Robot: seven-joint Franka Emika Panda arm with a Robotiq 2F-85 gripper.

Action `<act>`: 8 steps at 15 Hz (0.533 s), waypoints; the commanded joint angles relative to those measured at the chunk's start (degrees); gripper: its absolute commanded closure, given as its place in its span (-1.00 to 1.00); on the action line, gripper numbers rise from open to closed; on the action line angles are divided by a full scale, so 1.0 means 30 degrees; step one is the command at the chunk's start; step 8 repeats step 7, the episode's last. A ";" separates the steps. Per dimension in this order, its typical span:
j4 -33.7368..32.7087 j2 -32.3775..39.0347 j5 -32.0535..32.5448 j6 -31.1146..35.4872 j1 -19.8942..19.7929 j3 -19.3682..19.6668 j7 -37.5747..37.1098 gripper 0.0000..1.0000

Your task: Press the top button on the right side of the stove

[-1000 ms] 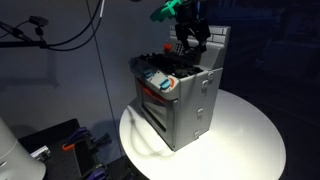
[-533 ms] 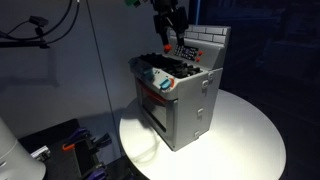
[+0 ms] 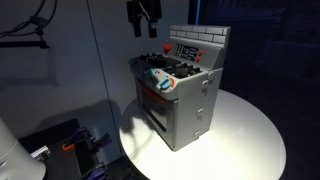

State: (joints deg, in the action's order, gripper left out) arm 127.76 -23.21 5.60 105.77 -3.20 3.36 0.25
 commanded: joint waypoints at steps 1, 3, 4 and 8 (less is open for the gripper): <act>0.0166 -0.1140 -0.0714 -0.1415 0.0115 0.0160 0.0550 -1.00; 0.0150 -0.1297 -0.0841 -0.1726 0.0080 0.0165 0.0398 -1.00; 0.0167 -0.1317 -0.0883 -0.1773 0.0080 0.0178 0.0419 -1.00; -0.0012 -0.0978 -0.0524 -0.1558 -0.0009 -0.0016 0.0087 -1.00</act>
